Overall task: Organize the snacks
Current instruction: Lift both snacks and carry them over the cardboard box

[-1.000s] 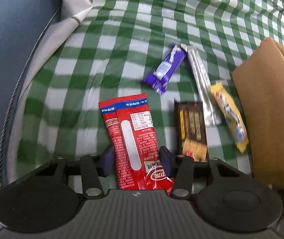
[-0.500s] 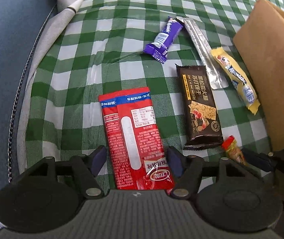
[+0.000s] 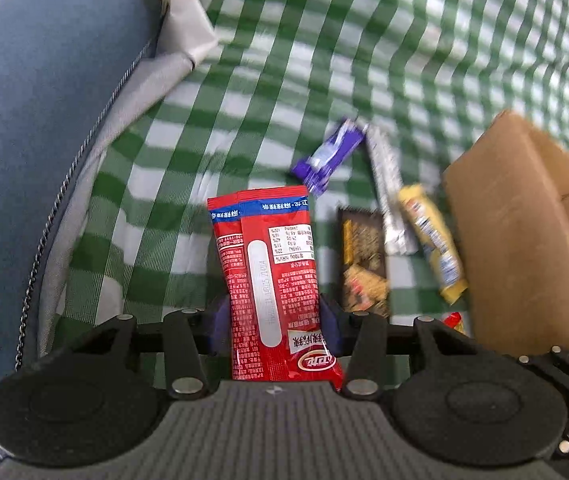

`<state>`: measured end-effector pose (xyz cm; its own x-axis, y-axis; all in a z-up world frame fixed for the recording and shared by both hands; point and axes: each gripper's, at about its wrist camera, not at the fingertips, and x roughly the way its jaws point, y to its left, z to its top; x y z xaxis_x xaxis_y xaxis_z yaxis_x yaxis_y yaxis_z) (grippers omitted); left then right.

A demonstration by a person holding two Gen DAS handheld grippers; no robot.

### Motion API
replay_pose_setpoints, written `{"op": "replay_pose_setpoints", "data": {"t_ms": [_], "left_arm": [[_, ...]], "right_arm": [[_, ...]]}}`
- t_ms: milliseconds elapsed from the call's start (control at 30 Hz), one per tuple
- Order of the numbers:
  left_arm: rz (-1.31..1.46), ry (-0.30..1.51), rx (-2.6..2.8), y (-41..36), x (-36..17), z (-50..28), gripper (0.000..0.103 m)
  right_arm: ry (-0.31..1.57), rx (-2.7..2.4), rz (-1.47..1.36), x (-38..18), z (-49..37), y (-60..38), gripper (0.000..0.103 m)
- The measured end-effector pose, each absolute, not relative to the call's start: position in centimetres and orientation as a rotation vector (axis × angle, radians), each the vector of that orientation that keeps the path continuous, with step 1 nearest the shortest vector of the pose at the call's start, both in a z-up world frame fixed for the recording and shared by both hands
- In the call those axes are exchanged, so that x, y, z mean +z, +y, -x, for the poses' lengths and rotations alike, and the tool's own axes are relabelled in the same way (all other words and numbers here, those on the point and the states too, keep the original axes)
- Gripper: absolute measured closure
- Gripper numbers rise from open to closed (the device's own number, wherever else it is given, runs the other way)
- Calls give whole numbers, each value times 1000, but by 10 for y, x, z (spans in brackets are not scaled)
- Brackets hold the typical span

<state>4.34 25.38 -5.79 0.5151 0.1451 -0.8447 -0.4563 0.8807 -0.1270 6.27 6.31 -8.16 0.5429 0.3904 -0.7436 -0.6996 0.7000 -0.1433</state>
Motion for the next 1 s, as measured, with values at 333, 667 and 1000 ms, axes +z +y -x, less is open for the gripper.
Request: {"op": "replay_pose_setpoints", "data": {"t_ms": [333, 667, 1000], "left_arm": [[395, 737, 346, 238, -21, -24, 52], [366, 632, 280, 206, -7, -32, 53], [330, 560, 196, 172, -2, -43, 53]], "right_arm": [[448, 677, 322, 2, -48, 7, 85], [292, 532, 181, 24, -63, -86, 85], [278, 454, 294, 9, -68, -113, 85]]}}
